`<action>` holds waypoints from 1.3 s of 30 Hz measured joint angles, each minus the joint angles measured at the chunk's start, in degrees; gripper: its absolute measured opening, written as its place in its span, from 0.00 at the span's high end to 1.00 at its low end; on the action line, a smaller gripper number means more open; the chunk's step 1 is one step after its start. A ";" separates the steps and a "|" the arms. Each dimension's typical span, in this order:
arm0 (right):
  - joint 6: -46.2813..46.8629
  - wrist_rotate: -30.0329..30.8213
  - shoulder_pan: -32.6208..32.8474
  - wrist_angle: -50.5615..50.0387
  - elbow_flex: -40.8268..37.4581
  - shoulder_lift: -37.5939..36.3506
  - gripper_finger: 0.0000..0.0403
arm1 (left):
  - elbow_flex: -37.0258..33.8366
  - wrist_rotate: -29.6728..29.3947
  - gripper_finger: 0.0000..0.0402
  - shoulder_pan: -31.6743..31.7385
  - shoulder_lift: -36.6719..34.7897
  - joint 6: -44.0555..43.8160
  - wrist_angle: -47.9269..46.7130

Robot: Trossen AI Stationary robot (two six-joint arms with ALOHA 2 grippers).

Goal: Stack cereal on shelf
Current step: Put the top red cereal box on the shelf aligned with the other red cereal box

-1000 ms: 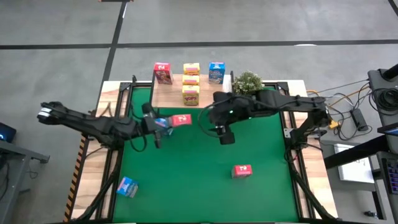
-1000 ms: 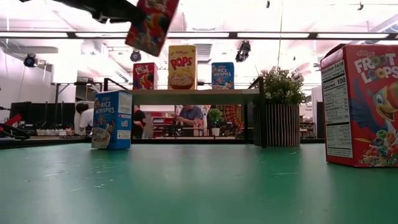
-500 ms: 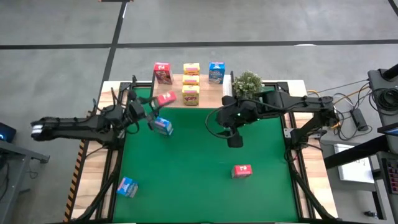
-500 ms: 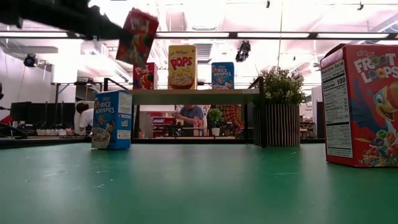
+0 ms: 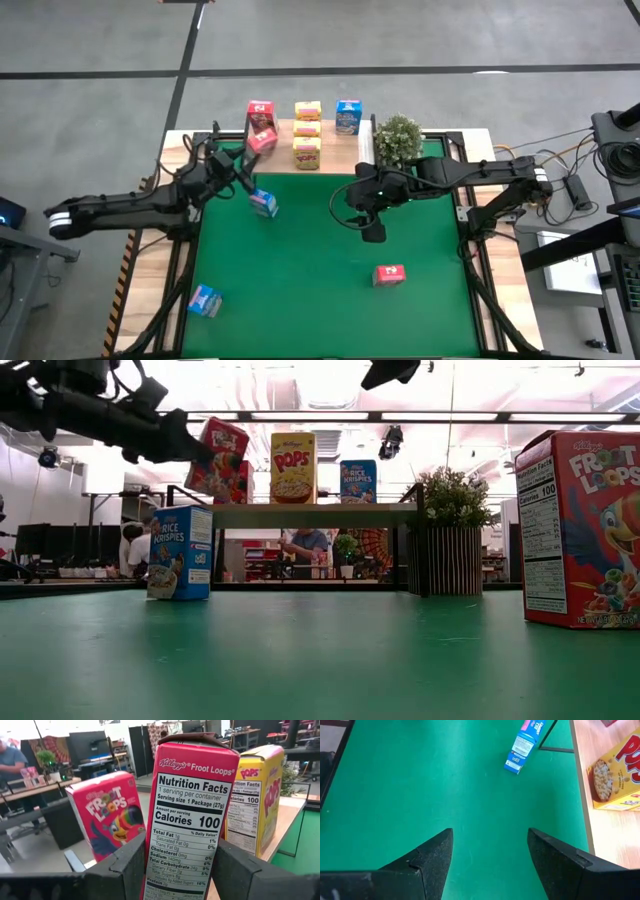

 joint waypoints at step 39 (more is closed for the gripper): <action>0.03 0.02 0.00 0.40 -0.09 0.07 0.39 | -0.01 -3.45 0.40 1.40 5.89 -5.54 6.91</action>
